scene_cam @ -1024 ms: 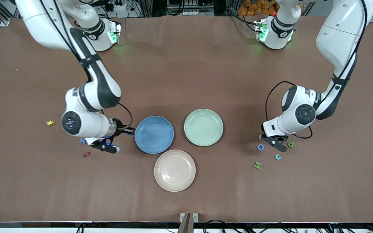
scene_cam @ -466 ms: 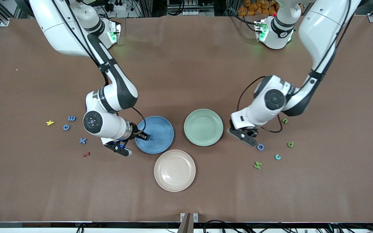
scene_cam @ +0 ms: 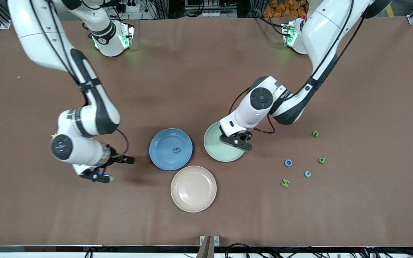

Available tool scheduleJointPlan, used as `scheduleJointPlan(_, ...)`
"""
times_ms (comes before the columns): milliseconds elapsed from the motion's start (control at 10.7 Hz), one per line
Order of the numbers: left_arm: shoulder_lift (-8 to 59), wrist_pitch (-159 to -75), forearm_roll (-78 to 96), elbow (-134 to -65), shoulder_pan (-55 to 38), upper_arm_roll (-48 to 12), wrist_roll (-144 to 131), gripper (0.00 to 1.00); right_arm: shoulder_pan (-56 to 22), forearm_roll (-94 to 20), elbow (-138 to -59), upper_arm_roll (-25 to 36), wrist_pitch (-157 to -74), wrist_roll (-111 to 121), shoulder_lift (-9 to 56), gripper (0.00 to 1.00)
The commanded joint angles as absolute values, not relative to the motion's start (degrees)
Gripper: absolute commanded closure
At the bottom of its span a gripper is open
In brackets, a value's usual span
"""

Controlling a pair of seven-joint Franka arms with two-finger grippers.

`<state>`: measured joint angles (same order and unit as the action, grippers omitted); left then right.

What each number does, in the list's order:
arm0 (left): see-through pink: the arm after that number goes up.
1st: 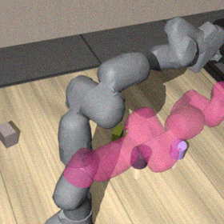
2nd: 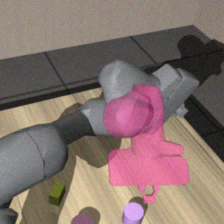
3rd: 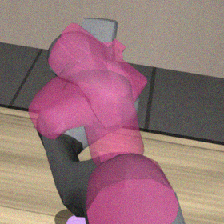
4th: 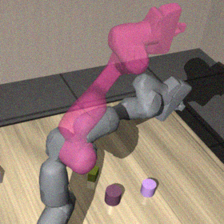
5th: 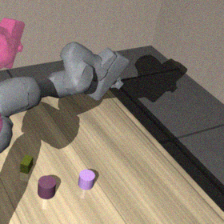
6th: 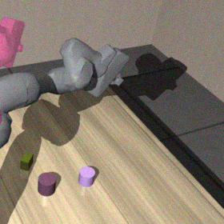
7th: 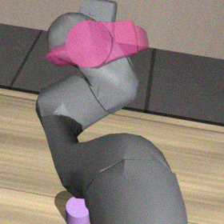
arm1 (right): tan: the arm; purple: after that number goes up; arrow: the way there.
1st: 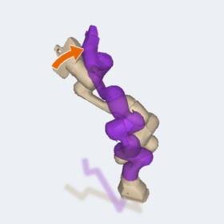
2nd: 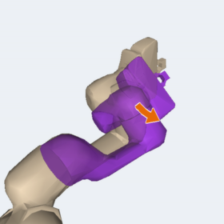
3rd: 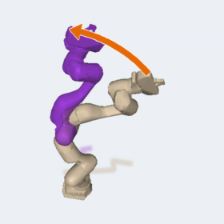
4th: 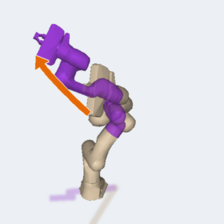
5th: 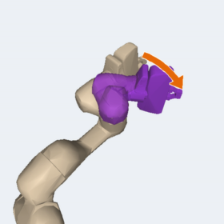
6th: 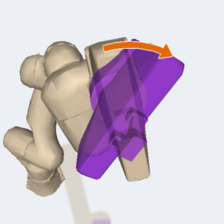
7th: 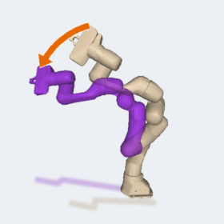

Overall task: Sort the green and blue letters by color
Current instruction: 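Place the g on the blue plate while the left gripper carries B, then release B on the green plate while the right gripper reaches the x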

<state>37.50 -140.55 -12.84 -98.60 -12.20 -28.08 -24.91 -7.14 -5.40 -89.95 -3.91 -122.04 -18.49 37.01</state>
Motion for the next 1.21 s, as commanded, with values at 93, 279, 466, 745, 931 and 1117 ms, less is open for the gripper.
scheduleJointPlan(93, 38.8, -140.6, -14.6, -95.6, -14.1, -26.0, -30.1, 0.0, -0.4, -0.7, -89.4, -4.4, -120.8, -12.0, 37.0, 0.0)
scheduleJointPlan(279, 38.1, -140.6, -16.6, -94.9, -12.1, -26.0, -29.7, 0.0, 2.2, 4.1, -90.5, -4.4, -121.3, -11.3, 37.4, 0.0)
scheduleJointPlan(466, 38.9, -140.6, -23.2, -92.9, -7.7, -26.0, -23.9, 0.0, 5.4, 4.6, -92.1, -4.5, -122.6, -4.9, 37.6, 0.0)
scheduleJointPlan(745, 41.9, -140.7, -22.8, -91.0, 0.9, -25.8, -7.5, 0.0, 6.3, 4.1, -101.9, -4.5, -135.9, -4.3, 37.6, 0.0)
scheduleJointPlan(931, 44.6, -140.7, -22.8, -87.9, 2.6, -25.6, -2.8, 0.0, 6.2, 4.0, -105.0, -4.6, -140.7, -4.7, 37.6, 0.0)
scheduleJointPlan(1117, 47.9, -140.7, -22.8, -83.7, 1.9, -22.9, -2.7, 0.0, 6.1, 4.0, -105.2, -4.7, -139.7, -5.0, 37.1, 0.0)
